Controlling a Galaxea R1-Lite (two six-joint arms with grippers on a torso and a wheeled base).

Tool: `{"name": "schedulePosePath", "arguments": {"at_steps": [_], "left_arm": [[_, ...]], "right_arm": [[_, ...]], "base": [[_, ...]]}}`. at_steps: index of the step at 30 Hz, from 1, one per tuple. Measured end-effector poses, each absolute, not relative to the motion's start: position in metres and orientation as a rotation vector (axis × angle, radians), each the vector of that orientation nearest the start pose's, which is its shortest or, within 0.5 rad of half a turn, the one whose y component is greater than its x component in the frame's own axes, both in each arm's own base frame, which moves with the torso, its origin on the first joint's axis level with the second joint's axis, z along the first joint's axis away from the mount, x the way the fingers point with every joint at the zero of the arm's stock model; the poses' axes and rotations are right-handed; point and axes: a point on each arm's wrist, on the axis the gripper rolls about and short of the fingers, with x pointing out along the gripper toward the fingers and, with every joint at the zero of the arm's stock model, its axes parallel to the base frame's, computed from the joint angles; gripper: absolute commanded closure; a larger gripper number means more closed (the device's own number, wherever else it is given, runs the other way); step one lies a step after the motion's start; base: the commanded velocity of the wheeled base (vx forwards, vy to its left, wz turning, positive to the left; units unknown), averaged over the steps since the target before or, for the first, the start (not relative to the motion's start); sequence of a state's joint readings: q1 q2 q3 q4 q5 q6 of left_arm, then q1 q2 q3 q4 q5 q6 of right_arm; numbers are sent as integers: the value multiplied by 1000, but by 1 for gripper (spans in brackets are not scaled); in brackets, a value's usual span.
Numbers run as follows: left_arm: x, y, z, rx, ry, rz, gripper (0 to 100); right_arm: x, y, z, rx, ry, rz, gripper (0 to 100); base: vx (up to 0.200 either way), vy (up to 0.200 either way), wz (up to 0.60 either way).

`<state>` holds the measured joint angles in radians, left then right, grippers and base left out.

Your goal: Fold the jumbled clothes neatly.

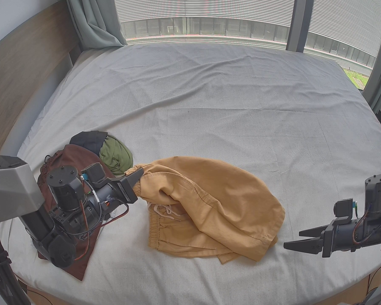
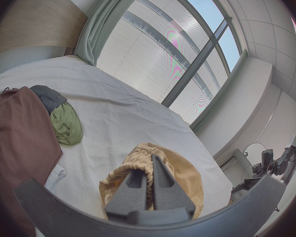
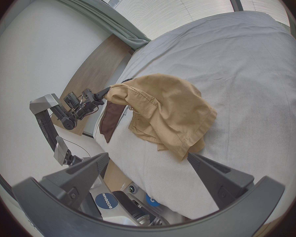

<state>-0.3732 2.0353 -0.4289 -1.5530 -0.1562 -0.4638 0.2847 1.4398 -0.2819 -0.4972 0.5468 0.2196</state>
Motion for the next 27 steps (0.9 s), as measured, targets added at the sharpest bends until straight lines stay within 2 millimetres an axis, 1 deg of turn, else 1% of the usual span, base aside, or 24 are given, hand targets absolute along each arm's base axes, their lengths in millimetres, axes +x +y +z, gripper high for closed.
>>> {"name": "schedulePosePath", "arguments": {"at_steps": [13,21,27], "left_arm": [[283,-115,84,-446,183,-507,100],[284,-114,84,-447,182,-504,100],[284,-113,84,-447,181,-502,100]], "right_arm": [[181,72,86,372,803,718,0],[185,75,76,379,852,711,0],[194,78,66,379,851,712,0]], "base": [[0,0,0],[0,0,0],[0,0,0]]}}
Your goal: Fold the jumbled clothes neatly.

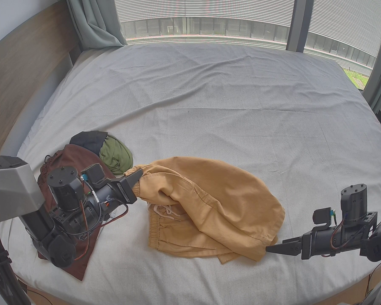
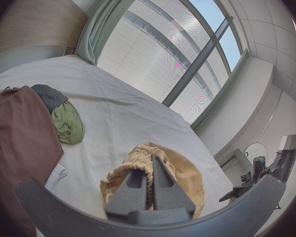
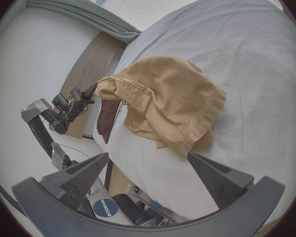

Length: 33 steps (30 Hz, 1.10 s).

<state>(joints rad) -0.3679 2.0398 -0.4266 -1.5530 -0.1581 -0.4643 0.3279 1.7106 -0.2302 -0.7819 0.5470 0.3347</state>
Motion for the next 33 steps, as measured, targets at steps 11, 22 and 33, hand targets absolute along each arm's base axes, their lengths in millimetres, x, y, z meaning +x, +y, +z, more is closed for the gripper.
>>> {"name": "schedulePosePath", "arguments": {"at_steps": [11,22,33], "left_arm": [[284,-113,84,-447,181,-502,100],[284,-113,84,-447,180,-503,100],[284,-113,85,-448,177,-503,100]], "right_arm": [[208,83,39,372,780,719,0],[215,84,9,383,806,700,0],[226,88,-14,415,771,653,0]], "base": [[0,0,0],[0,0,0],[0,0,0]]}}
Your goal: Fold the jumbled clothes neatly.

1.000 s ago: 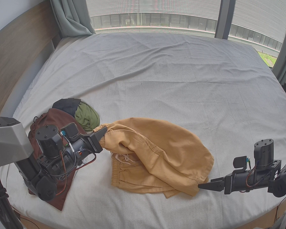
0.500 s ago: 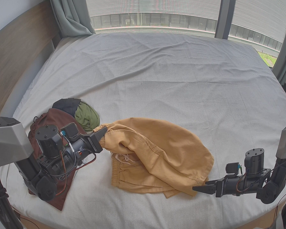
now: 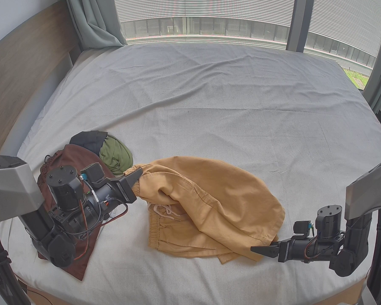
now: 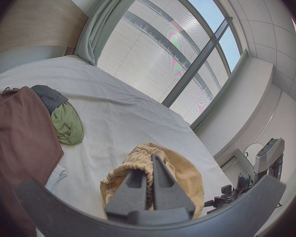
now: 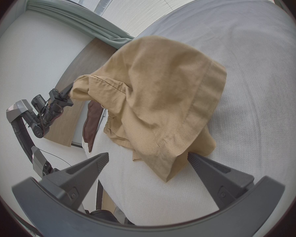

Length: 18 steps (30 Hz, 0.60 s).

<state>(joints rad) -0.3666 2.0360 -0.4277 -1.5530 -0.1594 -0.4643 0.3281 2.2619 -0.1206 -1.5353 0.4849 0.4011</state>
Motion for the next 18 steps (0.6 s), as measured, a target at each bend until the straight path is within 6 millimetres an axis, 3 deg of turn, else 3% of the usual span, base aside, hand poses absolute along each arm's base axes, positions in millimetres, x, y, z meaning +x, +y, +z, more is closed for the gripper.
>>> {"name": "schedulePosePath", "arguments": {"at_steps": [5,15,16,18], "left_arm": [[284,-113,85,-448,176,-503,100],[284,-113,85,-448,176,-503,100],[284,-113,85,-448,177,-503,100],[284,-113,85,-447,177,-503,100]], "right_arm": [[229,95,-22,430,798,651,0],[240,101,-17,442,742,663,0],[241,101,-15,448,735,663,100],[242,101,-12,461,724,663,100]], "base": [[0,0,0],[0,0,0],[0,0,0],[0,0,0]]}}
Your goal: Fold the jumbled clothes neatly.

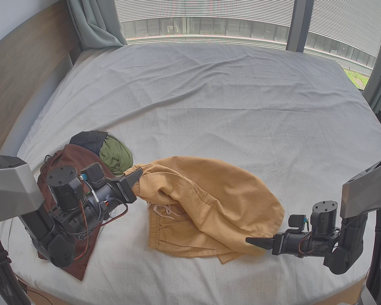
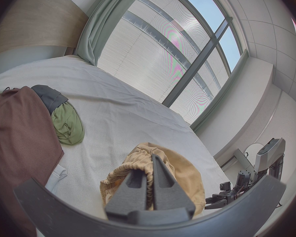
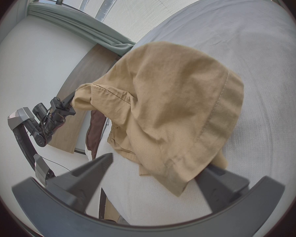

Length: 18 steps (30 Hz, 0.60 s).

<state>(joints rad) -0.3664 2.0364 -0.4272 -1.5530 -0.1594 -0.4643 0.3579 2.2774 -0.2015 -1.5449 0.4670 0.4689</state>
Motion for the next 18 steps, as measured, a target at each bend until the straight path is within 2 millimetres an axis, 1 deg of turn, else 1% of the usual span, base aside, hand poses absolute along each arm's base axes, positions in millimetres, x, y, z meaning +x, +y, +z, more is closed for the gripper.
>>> {"name": "schedulePosePath", "arguments": {"at_steps": [5,12,18], "left_arm": [[284,-113,84,-447,181,-502,100],[285,-113,83,-448,185,-500,100],[285,-112,82,-450,184,-496,100]], "right_arm": [[242,102,-7,466,708,668,100],[237,100,-1,463,702,670,100],[234,97,12,464,662,674,100]], "base": [[0,0,0],[0,0,0],[0,0,0]]}}
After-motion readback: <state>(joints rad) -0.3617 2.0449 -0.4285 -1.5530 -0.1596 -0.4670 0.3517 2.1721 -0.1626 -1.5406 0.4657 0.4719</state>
